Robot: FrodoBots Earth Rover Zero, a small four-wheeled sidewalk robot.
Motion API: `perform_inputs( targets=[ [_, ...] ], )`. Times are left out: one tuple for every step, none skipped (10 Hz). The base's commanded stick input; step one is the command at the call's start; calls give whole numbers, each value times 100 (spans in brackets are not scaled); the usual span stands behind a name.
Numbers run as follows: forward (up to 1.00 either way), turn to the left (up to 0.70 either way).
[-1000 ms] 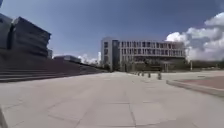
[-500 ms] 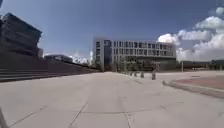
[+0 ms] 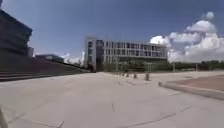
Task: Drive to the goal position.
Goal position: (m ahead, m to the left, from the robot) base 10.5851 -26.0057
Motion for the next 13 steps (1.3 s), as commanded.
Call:
perform_inputs(
  targets=[
    [100, -27],
    [100, -27],
    [100, -27],
    [100, -10],
    [100, 0],
    [100, 0],
    [100, -10],
    [100, -24],
    [100, -27],
    [100, -27],
    [100, -27],
    [100, -27],
    [100, -27]
  ],
)
